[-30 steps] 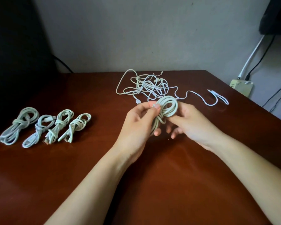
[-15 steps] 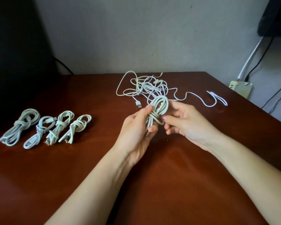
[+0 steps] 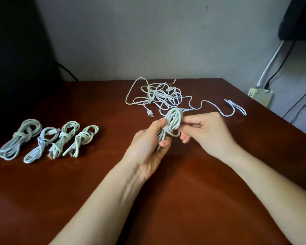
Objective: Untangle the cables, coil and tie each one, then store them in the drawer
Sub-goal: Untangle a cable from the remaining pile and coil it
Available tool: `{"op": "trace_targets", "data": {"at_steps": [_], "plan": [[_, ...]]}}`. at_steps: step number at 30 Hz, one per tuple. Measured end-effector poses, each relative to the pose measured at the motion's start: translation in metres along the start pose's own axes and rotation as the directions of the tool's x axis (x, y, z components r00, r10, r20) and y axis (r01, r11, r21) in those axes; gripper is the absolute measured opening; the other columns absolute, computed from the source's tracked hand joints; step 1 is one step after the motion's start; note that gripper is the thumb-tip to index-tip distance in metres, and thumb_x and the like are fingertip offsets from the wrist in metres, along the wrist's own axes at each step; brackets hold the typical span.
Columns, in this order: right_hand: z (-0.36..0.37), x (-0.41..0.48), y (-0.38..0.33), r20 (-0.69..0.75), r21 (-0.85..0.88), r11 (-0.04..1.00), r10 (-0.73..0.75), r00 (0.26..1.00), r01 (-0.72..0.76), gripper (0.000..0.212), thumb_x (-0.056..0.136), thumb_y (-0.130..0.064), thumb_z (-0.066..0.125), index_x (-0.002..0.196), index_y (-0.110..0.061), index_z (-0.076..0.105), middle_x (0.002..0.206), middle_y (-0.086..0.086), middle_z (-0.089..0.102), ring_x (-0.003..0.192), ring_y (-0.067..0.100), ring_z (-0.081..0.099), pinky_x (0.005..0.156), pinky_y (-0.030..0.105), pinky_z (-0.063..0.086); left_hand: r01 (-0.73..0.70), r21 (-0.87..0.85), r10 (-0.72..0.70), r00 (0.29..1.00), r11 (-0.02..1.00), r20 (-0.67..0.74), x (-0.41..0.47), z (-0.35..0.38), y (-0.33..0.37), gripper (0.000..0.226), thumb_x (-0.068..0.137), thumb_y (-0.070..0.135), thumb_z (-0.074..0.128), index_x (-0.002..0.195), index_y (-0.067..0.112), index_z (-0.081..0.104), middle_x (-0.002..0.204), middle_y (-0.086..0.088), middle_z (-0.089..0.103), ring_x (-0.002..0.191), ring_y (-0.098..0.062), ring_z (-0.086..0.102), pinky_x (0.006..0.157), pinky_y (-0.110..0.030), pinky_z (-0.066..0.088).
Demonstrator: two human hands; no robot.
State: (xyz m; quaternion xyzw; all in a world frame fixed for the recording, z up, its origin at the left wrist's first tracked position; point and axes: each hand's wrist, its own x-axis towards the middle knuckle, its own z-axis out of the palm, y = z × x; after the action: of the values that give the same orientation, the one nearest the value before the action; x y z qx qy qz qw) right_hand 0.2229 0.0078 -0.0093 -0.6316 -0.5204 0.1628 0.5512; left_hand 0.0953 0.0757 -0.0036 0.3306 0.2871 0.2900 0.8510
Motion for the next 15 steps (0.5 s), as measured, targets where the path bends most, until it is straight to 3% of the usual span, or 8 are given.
{"op": "trace_targets", "data": {"at_steps": [5,10,13,15], "plan": [[-0.002,-0.001,-0.002,0.015,0.002,1.0,-0.006,1.0,0.006,0.029,0.081,0.003,0.069,0.085,-0.025,0.073,0.059,-0.003,0.069,0.053,0.007,0.063,0.056,0.015,0.049,0.0,0.085,-0.002,1.0,0.996,0.015,0.001,-0.002,0.0,0.015,0.094,0.011,0.054,0.085,0.0,0.06,0.07,-0.007,0.049,0.053,-0.009,0.033,0.033,-0.011,0.028],[-0.004,-0.003,-0.008,0.06,0.145,0.985,0.085,0.995,-0.093,0.028,0.083,0.012,0.06,0.082,-0.013,0.073,0.067,0.003,0.072,0.059,0.012,0.068,0.06,0.016,0.051,-0.102,0.213,0.096,0.995,0.972,0.039,0.002,-0.005,0.0,0.015,0.093,0.013,0.056,0.085,0.001,0.061,0.06,-0.003,0.053,0.048,-0.007,0.038,0.034,-0.012,0.028],[-0.003,-0.003,-0.011,0.144,0.351,0.908,0.189,0.971,-0.229,0.013,0.084,-0.007,0.059,0.087,-0.005,0.071,0.079,0.013,0.073,0.071,0.023,0.071,0.066,0.022,0.055,-0.171,0.276,0.176,0.984,0.946,0.005,0.003,-0.006,-0.001,0.012,0.093,0.013,0.056,0.092,0.002,0.061,0.062,-0.003,0.052,0.045,-0.005,0.04,0.036,-0.013,0.029],[-0.001,-0.003,-0.014,0.194,0.424,0.843,0.274,0.942,-0.332,0.025,0.079,-0.025,0.067,0.093,-0.004,0.07,0.087,0.016,0.074,0.079,0.026,0.072,0.072,0.026,0.057,-0.198,0.315,0.215,0.977,0.928,-0.018,0.005,-0.007,-0.003,0.01,0.093,0.014,0.056,0.095,0.004,0.06,0.066,-0.003,0.052,0.045,-0.004,0.042,0.037,-0.014,0.031]]}}
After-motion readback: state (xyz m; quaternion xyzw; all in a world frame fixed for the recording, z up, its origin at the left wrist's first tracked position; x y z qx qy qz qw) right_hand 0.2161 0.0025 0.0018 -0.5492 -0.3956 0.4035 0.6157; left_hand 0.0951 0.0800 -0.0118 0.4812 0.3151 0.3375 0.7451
